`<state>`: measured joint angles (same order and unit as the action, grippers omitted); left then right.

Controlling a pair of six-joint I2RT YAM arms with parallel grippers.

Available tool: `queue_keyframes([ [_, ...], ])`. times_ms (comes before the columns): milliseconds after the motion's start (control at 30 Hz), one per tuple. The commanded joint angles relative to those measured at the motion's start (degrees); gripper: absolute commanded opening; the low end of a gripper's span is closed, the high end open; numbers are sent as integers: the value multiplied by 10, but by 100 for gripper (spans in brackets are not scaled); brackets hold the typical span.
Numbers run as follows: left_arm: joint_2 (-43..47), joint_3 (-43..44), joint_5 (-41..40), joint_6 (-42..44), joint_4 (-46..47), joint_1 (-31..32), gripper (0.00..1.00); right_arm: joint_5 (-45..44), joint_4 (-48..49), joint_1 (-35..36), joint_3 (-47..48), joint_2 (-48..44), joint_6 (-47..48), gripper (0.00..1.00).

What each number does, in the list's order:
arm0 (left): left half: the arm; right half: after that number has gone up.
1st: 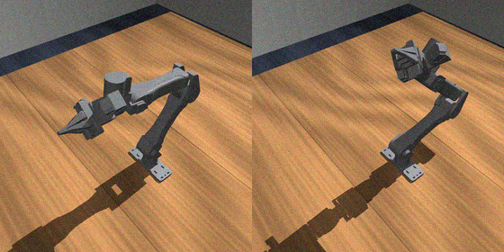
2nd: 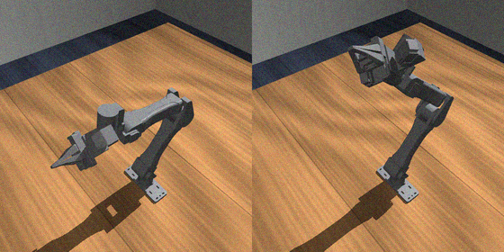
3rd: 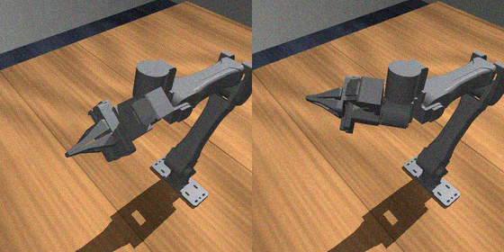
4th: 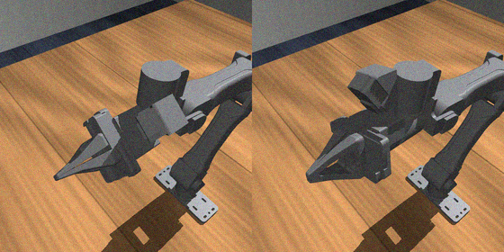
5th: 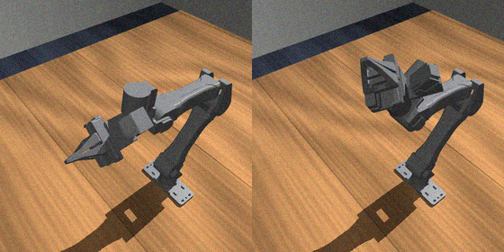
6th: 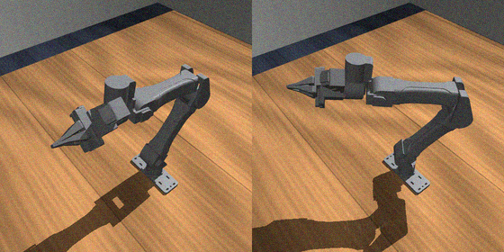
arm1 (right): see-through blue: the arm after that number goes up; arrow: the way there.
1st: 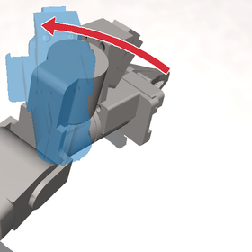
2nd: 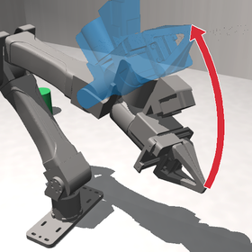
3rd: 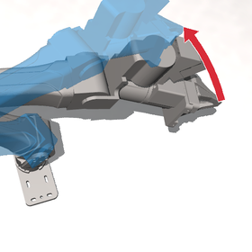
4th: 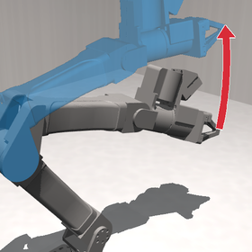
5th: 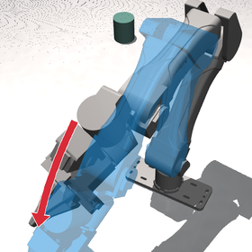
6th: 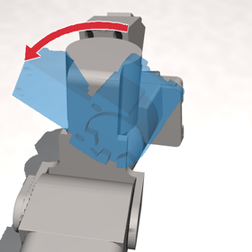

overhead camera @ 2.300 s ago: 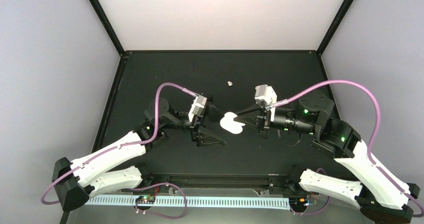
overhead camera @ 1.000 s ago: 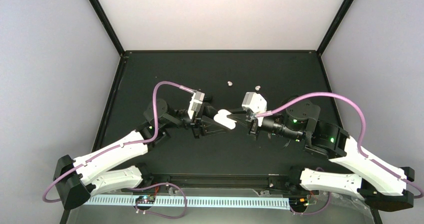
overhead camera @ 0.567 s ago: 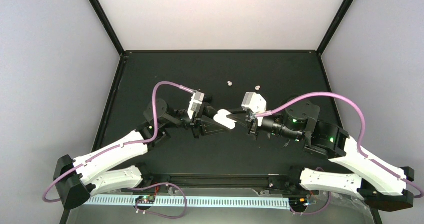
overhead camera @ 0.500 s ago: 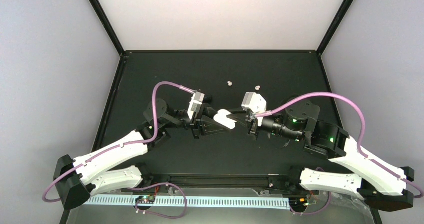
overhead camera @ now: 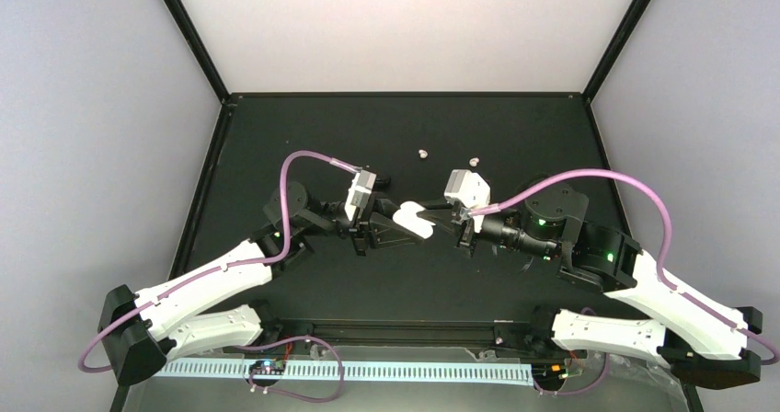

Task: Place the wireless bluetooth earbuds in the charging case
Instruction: Adjust the charging case.

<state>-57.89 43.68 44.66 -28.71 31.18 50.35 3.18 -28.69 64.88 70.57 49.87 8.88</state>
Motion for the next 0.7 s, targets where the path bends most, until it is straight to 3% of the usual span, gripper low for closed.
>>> queue_keyframes([
  [0, -7, 14, 16, 10, 21, 2, 1, 26, 3, 4, 4, 2, 7, 1],
  [100, -5, 5, 19, 9, 45, 2, 2, 28, 1, 5, 7, 1, 5, 2],
  [233, 11, -18, -5, 12, 79, 2, 2, 27, 0, 4, 14, 3, -5, 18],
  [433, 39, -39, -31, 18, 100, 3, 1, 25, 7, 4, 14, 5, -17, 32],
  [667, 81, -84, -94, 17, 114, 3, 1, 35, 61, 3, -3, -9, -74, 62],
])
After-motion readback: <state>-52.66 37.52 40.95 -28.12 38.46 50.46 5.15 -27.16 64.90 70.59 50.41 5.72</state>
